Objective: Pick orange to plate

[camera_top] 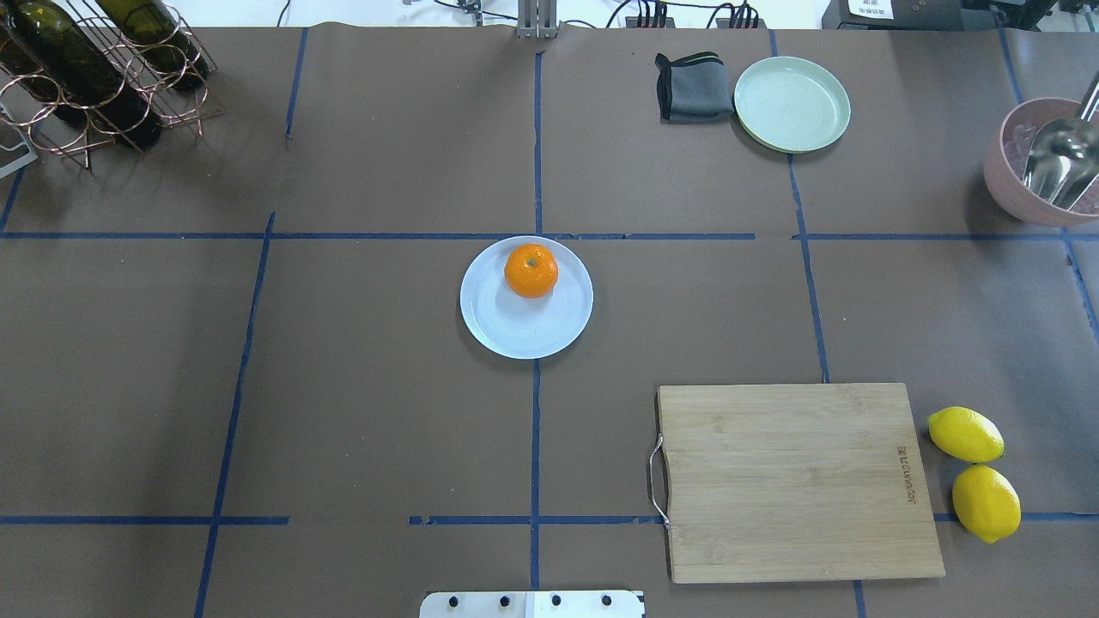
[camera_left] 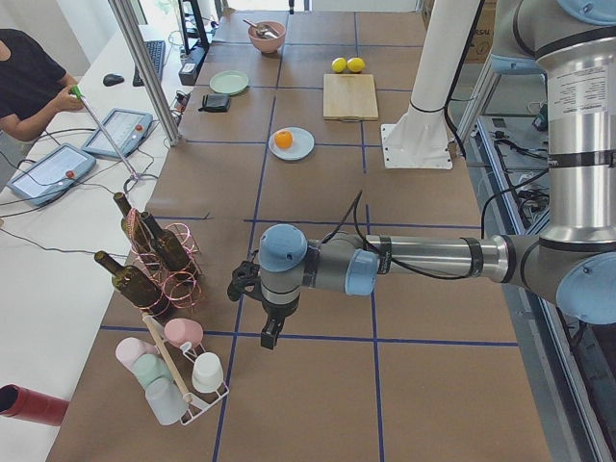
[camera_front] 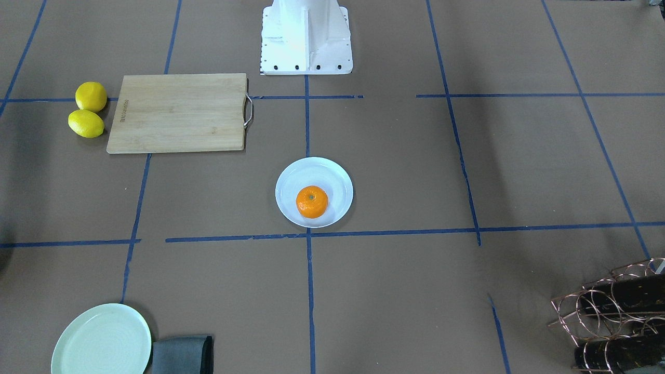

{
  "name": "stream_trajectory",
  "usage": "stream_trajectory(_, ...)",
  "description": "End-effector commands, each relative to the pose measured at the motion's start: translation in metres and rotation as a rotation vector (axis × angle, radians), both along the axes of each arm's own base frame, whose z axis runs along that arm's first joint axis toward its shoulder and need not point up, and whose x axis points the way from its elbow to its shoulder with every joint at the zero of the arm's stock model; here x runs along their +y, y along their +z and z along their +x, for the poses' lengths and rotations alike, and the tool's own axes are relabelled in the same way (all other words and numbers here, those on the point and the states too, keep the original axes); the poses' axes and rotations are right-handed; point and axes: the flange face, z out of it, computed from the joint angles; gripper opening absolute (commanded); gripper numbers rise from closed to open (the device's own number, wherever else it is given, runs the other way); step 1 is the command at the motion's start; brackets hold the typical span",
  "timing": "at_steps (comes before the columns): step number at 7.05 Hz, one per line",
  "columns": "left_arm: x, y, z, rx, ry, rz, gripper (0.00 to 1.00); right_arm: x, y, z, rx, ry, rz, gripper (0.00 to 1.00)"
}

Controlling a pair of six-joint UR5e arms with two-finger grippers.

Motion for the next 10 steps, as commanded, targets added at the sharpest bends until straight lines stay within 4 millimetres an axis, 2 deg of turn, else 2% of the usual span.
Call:
stream_trajectory(1,-0.008,-0.005,0.001,0.006,0.001,-0.050,1.00,0.010,0.012,0.014,-0.010,0.026,-0.024,1.00)
stream_trajectory(3,-0.008,-0.006,0.001,0.012,0.000,-0.048,1.00,0.015,0.019,0.027,-0.006,0.050,-0.036,1.00)
stream_trajectory(4,-0.008,-0.006,0.001,0.011,0.001,-0.047,1.00,0.023,0.036,0.046,-0.007,0.081,-0.064,1.00)
stream_trajectory(7,-0.027,-0.019,0.002,0.009,0.003,-0.018,1.00,0.052,0.074,0.065,-0.003,0.093,-0.005,1.00)
stream_trajectory(10,-0.036,-0.027,0.002,0.009,0.003,-0.003,1.00,0.061,0.084,0.066,0.000,0.077,-0.007,1.00)
